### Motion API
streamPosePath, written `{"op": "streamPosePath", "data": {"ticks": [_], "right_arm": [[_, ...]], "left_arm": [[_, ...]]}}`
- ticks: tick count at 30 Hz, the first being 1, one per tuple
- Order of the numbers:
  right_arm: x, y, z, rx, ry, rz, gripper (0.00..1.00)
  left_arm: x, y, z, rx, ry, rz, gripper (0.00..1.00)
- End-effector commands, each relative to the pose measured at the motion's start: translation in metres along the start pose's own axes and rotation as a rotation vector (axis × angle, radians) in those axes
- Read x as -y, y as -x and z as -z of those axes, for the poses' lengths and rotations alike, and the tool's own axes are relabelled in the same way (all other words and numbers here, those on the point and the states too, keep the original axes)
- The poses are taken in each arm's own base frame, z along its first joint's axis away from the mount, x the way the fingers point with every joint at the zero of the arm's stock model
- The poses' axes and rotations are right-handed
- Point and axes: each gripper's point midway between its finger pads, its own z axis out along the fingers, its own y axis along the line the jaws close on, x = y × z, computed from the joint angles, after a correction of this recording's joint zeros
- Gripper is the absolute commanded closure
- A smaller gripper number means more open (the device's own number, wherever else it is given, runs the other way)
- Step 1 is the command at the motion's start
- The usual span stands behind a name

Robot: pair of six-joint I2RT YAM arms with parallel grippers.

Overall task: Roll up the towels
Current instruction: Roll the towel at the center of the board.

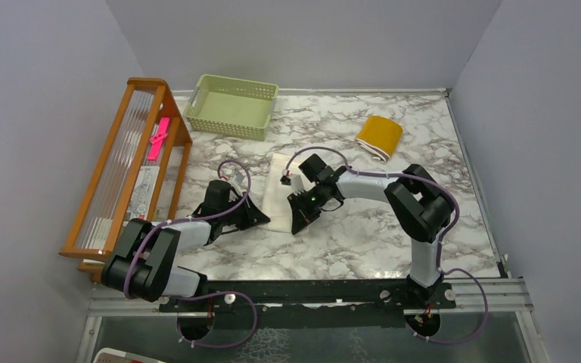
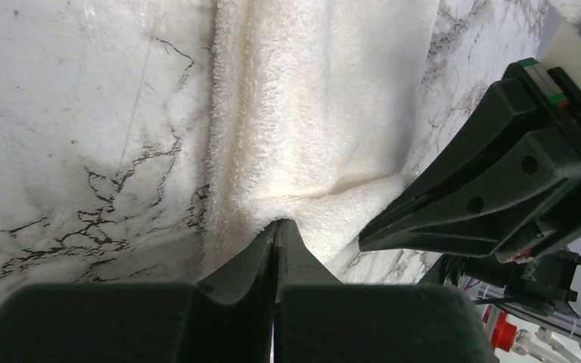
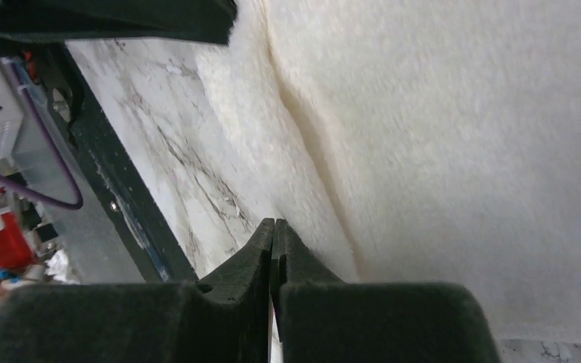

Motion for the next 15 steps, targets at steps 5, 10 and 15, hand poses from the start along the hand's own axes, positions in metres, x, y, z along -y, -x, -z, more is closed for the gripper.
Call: {"op": "streamPosePath", "data": {"ticks": [5, 10, 15], "right_arm": [[0.007, -0.001, 0.013, 0.085, 0.078, -0.018, 0.99], [-0.040, 0.051, 0.046, 0.290, -0.163, 0.346, 0.63], [-0.084, 0.063, 0.055, 0.468, -0.261, 0.671, 0.37]], "left_arm": [[-0.059, -0.025, 0.004, -0.050, 0.237, 0.013, 1.00], [-0.057, -0.024, 0.004, -0.052, 0.234, 0.011, 1.00], [-0.057, -0.023, 0.004, -0.052, 0.236, 0.012, 1.00]]}}
